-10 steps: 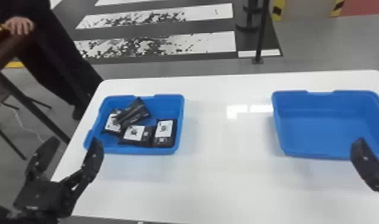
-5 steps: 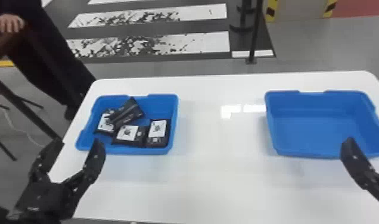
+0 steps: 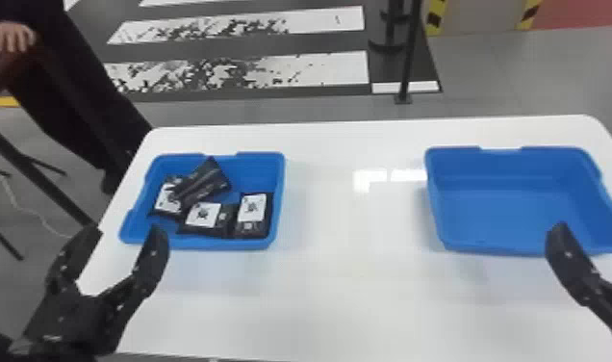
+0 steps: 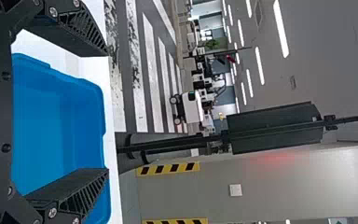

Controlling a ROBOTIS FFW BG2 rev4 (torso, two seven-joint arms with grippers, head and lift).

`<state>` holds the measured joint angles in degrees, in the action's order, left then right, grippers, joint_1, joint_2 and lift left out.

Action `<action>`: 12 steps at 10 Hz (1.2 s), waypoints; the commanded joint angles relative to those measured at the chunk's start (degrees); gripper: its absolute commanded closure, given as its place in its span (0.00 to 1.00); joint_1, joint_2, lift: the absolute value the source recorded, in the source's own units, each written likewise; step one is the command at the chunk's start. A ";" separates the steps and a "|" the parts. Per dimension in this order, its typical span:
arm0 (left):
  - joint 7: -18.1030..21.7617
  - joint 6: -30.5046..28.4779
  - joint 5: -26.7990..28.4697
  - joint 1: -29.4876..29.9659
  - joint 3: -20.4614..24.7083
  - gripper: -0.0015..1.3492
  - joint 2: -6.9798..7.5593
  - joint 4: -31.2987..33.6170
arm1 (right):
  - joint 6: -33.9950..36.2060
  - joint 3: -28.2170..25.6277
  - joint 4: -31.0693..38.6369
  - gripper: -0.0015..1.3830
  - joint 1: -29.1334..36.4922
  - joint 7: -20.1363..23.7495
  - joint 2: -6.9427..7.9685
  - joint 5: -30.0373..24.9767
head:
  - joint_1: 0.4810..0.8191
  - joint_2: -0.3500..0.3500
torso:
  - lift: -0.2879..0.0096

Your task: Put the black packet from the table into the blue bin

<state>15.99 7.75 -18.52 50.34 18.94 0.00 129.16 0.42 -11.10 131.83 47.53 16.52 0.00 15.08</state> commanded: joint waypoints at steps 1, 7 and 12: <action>0.00 -0.01 -0.10 0.00 0.03 0.14 0.00 0.00 | 0.00 -0.10 0.14 0.10 0.00 0.00 0.05 -0.11 | 0.63 0.68 | 0.60; 0.00 0.55 -0.33 0.00 -0.66 0.14 0.26 0.00 | 0.00 0.01 0.00 0.10 -0.14 0.00 0.05 -0.46 | 0.63 0.68 | 0.60; 0.00 0.83 -0.90 0.00 -0.66 0.14 0.26 0.00 | 0.00 -0.10 0.00 0.10 -0.56 0.00 0.05 -0.46 | 0.63 0.67 | 0.60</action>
<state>15.99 8.52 -19.40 50.34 18.28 0.26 129.16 0.42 -11.12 131.80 47.05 16.52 0.00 14.62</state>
